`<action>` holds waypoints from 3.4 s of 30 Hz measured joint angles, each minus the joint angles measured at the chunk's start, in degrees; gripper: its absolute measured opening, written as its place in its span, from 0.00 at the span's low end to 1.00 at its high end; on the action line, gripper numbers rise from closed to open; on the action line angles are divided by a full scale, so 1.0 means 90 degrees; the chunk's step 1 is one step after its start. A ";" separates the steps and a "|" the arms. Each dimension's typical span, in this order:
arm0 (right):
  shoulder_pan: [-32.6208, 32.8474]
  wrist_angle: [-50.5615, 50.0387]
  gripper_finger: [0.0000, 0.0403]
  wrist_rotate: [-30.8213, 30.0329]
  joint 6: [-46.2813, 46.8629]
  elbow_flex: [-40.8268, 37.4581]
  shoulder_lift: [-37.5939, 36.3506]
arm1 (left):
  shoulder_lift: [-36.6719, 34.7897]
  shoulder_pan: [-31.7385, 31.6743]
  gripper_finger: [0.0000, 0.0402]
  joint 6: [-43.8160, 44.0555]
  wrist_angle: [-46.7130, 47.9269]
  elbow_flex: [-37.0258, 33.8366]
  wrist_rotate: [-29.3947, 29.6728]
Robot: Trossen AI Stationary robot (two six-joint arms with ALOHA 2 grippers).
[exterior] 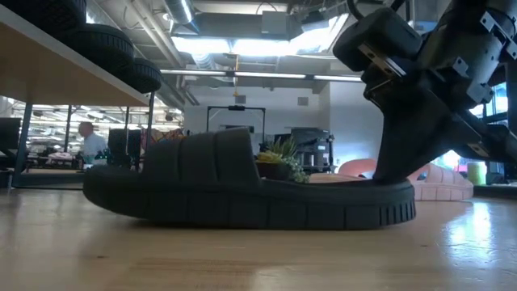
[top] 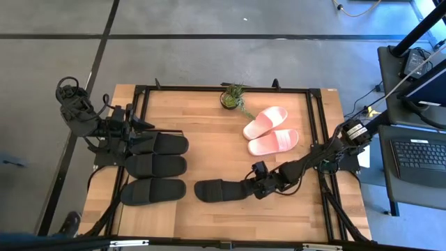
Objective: Pick and place slides into the shelf
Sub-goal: Put the black slipper on the shelf
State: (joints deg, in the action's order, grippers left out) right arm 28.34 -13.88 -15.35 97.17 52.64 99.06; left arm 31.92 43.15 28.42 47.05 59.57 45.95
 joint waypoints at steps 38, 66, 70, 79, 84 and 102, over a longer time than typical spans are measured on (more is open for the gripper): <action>0.0000 0.0388 0.60 0.0000 0.0198 -0.0002 -0.0004 | 0.0000 0.0000 0.44 -0.0010 0.0114 -0.0005 -0.0408; 0.0000 0.1422 0.18 0.0333 0.0344 -0.0005 0.0727 | 0.0000 -0.0002 0.44 -0.0012 0.0151 -0.0005 -0.0408; 0.0000 0.1421 0.12 0.0330 0.0337 -0.0005 0.0727 | 0.0000 0.0001 0.44 -0.0012 0.0151 -0.0005 -0.0408; 0.0010 0.2040 0.12 0.0058 0.0003 -0.0012 0.0553 | 0.0000 -0.0001 0.44 -0.0012 0.0150 -0.0005 -0.0408; 0.0041 0.2152 0.12 0.0022 -0.0035 -0.0010 0.0134 | 0.0000 -0.0001 0.44 -0.0012 0.0151 -0.0005 -0.0408; 0.0254 0.2128 0.12 0.1325 -0.0453 0.0167 -0.1436 | 0.0000 0.0000 0.44 -0.0017 0.0149 -0.0005 -0.0408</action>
State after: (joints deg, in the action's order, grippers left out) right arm 30.63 5.27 -3.43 93.09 54.15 86.13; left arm 31.92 43.15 28.27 48.39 59.53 42.29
